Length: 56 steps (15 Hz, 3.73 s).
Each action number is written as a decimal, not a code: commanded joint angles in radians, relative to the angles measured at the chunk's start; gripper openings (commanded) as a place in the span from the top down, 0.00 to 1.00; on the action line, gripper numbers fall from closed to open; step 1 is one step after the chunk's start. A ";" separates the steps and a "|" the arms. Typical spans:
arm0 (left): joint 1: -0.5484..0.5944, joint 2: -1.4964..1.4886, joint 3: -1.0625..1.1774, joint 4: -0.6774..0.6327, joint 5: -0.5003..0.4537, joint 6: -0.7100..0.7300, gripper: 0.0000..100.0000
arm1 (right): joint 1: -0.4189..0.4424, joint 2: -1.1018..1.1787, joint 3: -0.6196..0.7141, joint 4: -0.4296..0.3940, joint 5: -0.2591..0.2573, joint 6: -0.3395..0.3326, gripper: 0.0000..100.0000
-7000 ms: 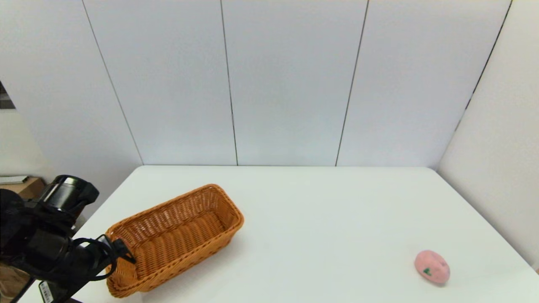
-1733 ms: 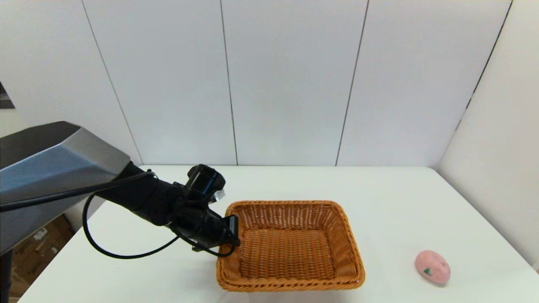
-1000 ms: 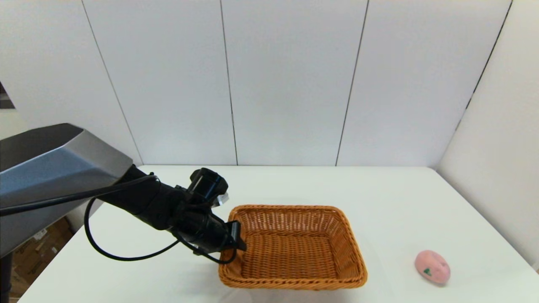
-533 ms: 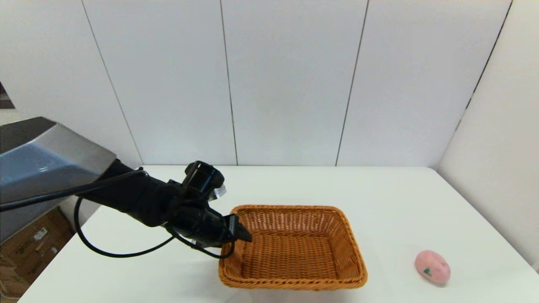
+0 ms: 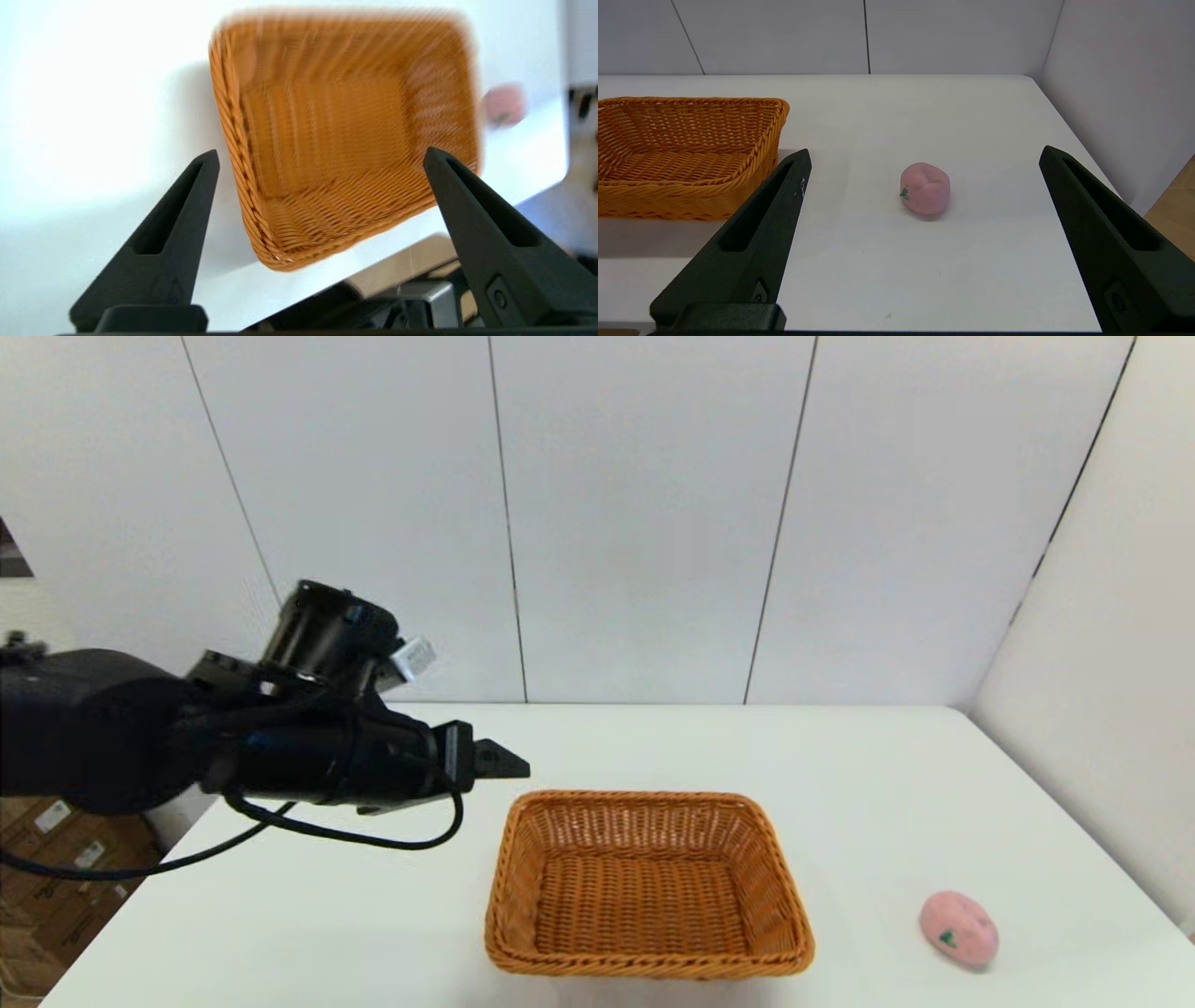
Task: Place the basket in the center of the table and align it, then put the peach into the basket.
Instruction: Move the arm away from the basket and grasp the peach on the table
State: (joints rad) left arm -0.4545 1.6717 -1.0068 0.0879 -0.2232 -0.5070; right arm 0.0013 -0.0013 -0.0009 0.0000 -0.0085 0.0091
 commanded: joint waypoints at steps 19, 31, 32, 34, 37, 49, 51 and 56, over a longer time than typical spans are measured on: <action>0.385 -1.262 0.465 0.138 0.234 0.567 0.00 | 0.000 0.001 0.001 0.000 -0.001 0.000 0.00; 0.459 -1.577 0.879 -0.013 0.231 0.459 0.00 | 0.000 0.001 0.001 0.000 -0.001 0.000 0.00; 0.458 -1.603 0.898 -0.013 0.231 0.458 0.00 | 0.000 0.000 0.001 0.000 -0.001 0.000 0.00; 0.456 -1.672 0.942 -0.011 0.231 0.459 0.00 | 0.000 0.001 0.001 0.000 -0.001 0.000 0.00; 0.454 -1.673 0.985 -0.033 0.235 0.459 0.00 | 0.000 0.000 0.001 0.000 -0.001 0.000 0.00; 0.454 -1.673 0.990 -0.051 0.251 0.444 0.00 | 0.000 0.001 -0.048 0.051 0.001 -0.009 0.00; 0.454 -1.673 0.990 -0.051 0.251 0.444 0.00 | 0.000 0.086 -0.195 0.196 0.009 -0.008 0.00; 0.454 -1.673 0.990 -0.051 0.251 0.443 0.00 | 0.000 0.770 -0.370 0.227 0.004 -0.009 0.00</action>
State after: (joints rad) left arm 0.0000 -0.0013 -0.0168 0.0364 0.0268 -0.0634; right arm 0.0013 0.2564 -0.2487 0.2064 0.0000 0.0004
